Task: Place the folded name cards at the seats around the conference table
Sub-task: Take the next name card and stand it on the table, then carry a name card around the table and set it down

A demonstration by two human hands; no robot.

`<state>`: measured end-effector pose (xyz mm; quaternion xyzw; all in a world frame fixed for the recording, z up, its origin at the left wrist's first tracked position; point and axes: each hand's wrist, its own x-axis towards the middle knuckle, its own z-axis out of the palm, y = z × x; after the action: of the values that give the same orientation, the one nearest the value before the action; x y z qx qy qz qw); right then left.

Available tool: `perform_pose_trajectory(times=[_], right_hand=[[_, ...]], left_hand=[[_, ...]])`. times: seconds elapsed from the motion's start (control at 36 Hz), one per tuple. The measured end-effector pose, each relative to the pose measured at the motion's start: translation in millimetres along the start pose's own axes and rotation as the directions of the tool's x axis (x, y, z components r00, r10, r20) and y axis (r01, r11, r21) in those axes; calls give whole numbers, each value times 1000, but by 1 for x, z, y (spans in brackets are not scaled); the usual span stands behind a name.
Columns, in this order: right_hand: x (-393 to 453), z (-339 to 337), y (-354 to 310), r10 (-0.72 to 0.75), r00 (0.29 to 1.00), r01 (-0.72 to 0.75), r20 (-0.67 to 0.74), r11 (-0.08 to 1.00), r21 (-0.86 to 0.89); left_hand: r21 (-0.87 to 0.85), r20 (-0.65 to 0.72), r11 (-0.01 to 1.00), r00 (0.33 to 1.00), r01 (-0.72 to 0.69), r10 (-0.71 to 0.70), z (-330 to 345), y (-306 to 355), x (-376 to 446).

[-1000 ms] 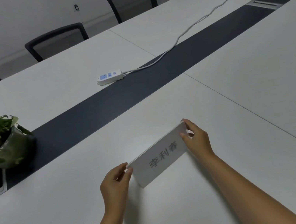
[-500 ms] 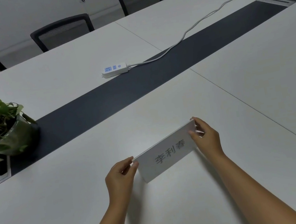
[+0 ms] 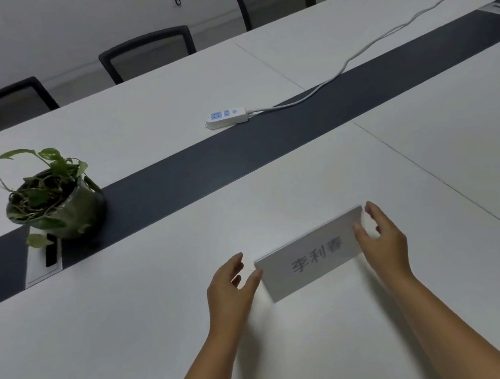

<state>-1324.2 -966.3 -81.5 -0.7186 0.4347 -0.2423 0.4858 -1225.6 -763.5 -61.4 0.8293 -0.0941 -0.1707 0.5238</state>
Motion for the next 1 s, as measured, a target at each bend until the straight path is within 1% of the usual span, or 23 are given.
perform_pose_trajectory(times=[0.08, 0.14, 0.19, 0.28, 0.33, 0.39, 0.42, 0.44, 0.5, 0.56, 0.58, 0.64, 0.67, 0.72, 0.75, 0.78, 0.83, 0.92, 1.0], right_hand=[[-24, 4, -11, -62, 997, 60, -48, 997, -48], [-48, 10, -21, -98, 995, 98, -30, 995, -25], [-77, 20, -31, -124, 992, 124, 33, 992, 19], [-126, 43, -42, -126, 970, 106, 209, 989, 105], [-160, 61, -48, -149, 934, 109, 324, 984, 140], [-194, 80, -51, -175, 891, 121, 419, 981, 151], [-211, 89, -53, -176, 866, 119, 468, 982, 148], [-227, 96, -55, -172, 839, 113, 516, 983, 144], [-254, 109, -59, -162, 786, 103, 597, 986, 132], [-275, 119, -61, -131, 738, 84, 662, 991, 103], [-283, 124, -63, -108, 720, 75, 685, 994, 77], [-294, 133, -66, -71, 704, 56, 707, 997, 44], [-297, 136, -68, -76, 699, 57, 711, 997, 50], [-303, 139, -74, -116, 704, 84, 700, 993, 81], [-305, 140, -76, -131, 720, 96, 681, 991, 89], [-307, 141, -78, -137, 738, 101, 661, 991, 92], [-309, 144, -80, -118, 755, 72, 645, 993, 97], [-311, 149, -82, -48, 746, -47, 664, 991, 124], [-315, 151, -82, -23, 772, -64, 635, 991, 115]], left_hand=[[34, -31, 998, 998, -51, 52, -25, 9, -22], [40, -35, 991, 991, -125, 126, -48, 12, -45], [38, -61, 983, 981, -182, 184, -76, 14, -72], [35, -161, 976, 963, -214, 217, -123, 8, -112], [62, -290, 964, 920, -258, 265, -154, -4, -137], [165, -428, 937, 834, -308, 349, -181, -23, -159], [211, -482, 928, 793, -308, 373, -193, -34, -169], [228, -530, 928, 762, -294, 371, -204, -44, -177], [205, -617, 952, 726, -226, 305, -222, -65, -188], [152, -694, 984, 700, -89, 170, -233, -85, -194], [120, -710, 993, 698, -14, 95, -238, -94, -197], [18, -702, 994, 710, 104, -62, -249, -108, -200], [-56, -674, 987, 724, 149, -147, -253, -115, -201], [-177, -566, 963, 779, 204, -269, -262, -125, -200], [-200, -493, 957, 822, 212, -285, -266, -130, -200], [-189, -425, 961, 866, 201, -265, -269, -134, -199], [-135, -356, 977, 912, 165, -203, -276, -138, -198], [-104, -318, 980, 928, 169, -194, -280, -142, -196], [-81, -293, 977, 932, 197, -213, -280, -146, -195]])
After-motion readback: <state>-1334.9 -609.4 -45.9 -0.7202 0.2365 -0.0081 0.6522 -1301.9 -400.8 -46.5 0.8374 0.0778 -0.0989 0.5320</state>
